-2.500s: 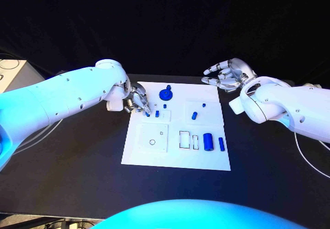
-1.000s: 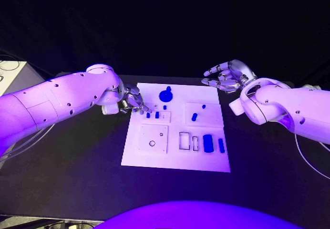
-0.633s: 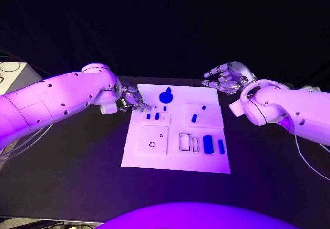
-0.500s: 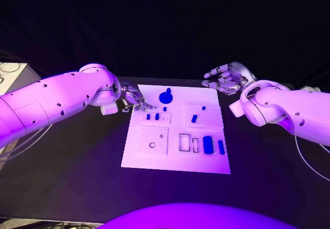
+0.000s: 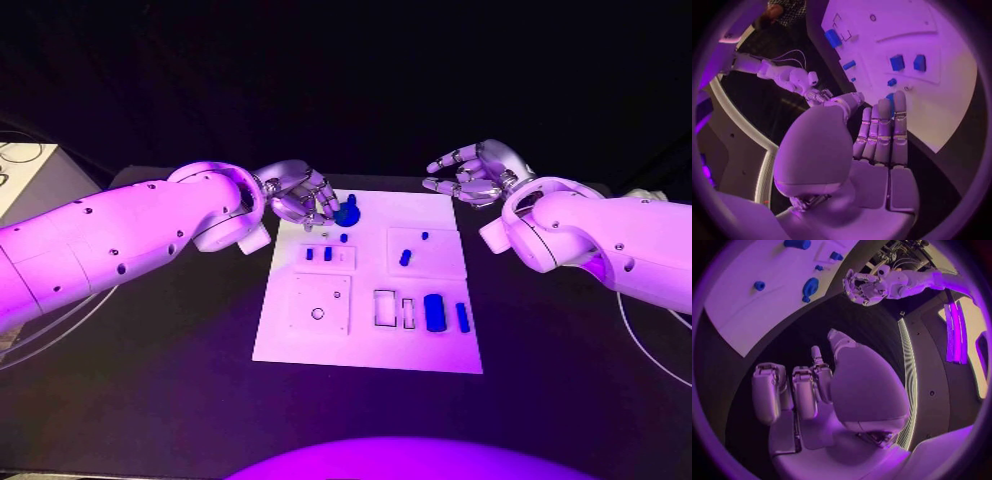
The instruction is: Assemble the parts on the task board
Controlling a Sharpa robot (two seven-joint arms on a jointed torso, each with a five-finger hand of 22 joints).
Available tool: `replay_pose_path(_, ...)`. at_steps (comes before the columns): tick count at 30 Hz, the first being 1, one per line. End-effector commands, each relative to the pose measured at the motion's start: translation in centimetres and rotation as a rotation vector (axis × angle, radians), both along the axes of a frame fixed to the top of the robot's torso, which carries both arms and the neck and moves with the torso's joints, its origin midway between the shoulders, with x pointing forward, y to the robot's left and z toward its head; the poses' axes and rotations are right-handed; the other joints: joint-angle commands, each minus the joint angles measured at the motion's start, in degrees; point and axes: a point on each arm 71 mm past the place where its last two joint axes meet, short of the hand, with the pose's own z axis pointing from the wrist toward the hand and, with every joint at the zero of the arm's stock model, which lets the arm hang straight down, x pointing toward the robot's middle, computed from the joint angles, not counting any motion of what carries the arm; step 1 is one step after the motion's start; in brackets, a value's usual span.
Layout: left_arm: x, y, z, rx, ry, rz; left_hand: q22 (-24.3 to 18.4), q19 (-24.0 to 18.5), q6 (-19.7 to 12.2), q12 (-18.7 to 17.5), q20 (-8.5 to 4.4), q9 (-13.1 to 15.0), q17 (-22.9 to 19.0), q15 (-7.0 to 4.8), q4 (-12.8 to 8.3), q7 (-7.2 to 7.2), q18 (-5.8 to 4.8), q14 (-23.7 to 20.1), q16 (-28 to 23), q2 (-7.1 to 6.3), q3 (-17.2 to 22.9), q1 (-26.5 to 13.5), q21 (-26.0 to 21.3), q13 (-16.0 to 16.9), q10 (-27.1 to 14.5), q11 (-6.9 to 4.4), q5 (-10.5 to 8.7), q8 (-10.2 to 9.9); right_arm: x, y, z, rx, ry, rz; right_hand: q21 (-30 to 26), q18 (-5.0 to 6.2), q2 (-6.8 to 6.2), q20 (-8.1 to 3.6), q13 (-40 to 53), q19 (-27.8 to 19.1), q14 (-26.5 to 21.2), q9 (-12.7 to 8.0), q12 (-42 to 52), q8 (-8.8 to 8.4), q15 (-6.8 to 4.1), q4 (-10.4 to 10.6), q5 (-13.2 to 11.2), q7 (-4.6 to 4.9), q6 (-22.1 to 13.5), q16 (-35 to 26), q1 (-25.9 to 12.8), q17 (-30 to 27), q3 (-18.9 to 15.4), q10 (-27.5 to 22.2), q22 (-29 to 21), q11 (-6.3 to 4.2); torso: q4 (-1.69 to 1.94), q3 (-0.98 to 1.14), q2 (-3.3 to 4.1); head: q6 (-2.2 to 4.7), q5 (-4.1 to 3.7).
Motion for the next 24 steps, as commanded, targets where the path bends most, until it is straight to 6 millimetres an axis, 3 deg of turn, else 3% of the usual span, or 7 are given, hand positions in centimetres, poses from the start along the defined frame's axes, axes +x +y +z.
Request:
replay_pose_path(1, -0.5, -1.1, 1.2, 0.005, -0.337, -0.088, 1.5, -0.7, 0.8, -2.4, 0.05, -2.3, -1.1, 0.25, -1.9, -0.09, 0.66, 0.4, 0.4, -0.27, 0.5, -0.1, 2.0, -2.6, 0.4, 0.74, -0.15, -1.8, 0.0, -0.1, 0.0, -0.001, -0.007, 0.005, -0.3, 0.35, -0.11, -0.03, 8.5, 2.6, 5.6, 0.0, -0.2, 0.27, -0.06, 0.0, -0.3, 0.12, -0.4, -0.4, -0.4, 13.6, 0.3, -0.4, 8.2, 0.06, 0.07, -0.03, -0.11, 0.44, -0.19)
replay_pose_path(6, -0.6, -1.9, 0.4, 0.086, -0.403, -0.128, 3.1, 0.0, 1.4, -1.3, 0.19, -3.8, -0.9, 0.13, -3.2, -0.04, 0.79, 1.6, 3.3, -0.17, 0.1, -1.1, 4.7, -3.1, 1.2, 0.58, -0.19, -2.7, 0.0, 0.0, 0.0, -0.001, -0.006, 0.006, -0.3, 0.35, -0.11, -0.03, 8.5, 2.6, 5.6, 0.0, -0.2, 0.27, -0.06, 0.0, -0.3, 0.12, -0.4, -0.4, -0.4, 13.6, 0.3, -0.4, 8.2, 0.06, -0.09, -0.01, -0.03, 0.71, -0.06)
replay_pose_path(11, -0.2, -2.6, -0.6, 0.183, -0.429, -0.152, 3.1, -0.2, 1.5, -0.8, 0.49, -4.5, -1.0, 0.34, -2.6, -0.28, 0.75, 1.3, 4.6, -0.98, -0.9, -3.1, 4.8, -3.4, 0.3, 0.65, -0.13, -3.0, 0.1, 0.0, 0.0, -0.001, -0.005, 0.007, -0.3, 0.35, -0.11, -0.03, 8.5, 2.6, 5.6, 0.0, -0.2, 0.27, -0.06, 0.0, -0.3, 0.12, -0.4, -0.4, -0.4, 13.6, 0.3, -0.4, 8.2, 0.06, -0.11, -0.01, 0.06, 0.98, -0.17)
replay_pose_path(18, 0.3, -3.3, -1.5, 0.299, -0.428, -0.187, 3.6, 1.2, 3.8, 0.7, 0.04, -5.2, -0.8, -0.38, -2.9, -1.72, 0.87, 2.4, 8.1, -1.03, -0.7, -3.3, 5.9, -3.7, 1.1, -0.25, -0.04, -2.7, 0.1, 0.1, 0.0, -0.001, -0.004, 0.010, -0.3, 0.34, -0.11, -0.03, 8.5, 2.7, 5.6, 0.0, -0.1, 0.31, -0.06, 0.0, -0.3, 0.12, -0.4, -0.4, -0.4, 13.6, 0.4, -0.3, 8.2, 0.05, -0.09, 0.01, 0.06, 0.92, -0.31)
replay_pose_path(24, 0.4, -3.9, -2.1, 0.350, -0.422, -0.212, 3.6, 1.2, 4.1, 0.5, -0.08, -5.4, -0.9, -0.50, -2.9, -1.96, 0.87, 2.3, 8.4, -1.09, -0.5, -3.4, 6.0, -3.9, 1.1, -0.38, -0.05, -2.8, 0.1, 0.2, 0.0, -0.001, -0.004, 0.012, -0.3, 0.34, -0.11, -0.03, 8.5, 2.7, 5.6, 0.0, -0.1, 0.31, -0.06, 0.0, -0.3, 0.12, -0.4, -0.4, -0.4, 13.6, 0.4, -0.3, 8.2, 0.05, -0.14, 0.00, 0.09, 0.76, -0.47)
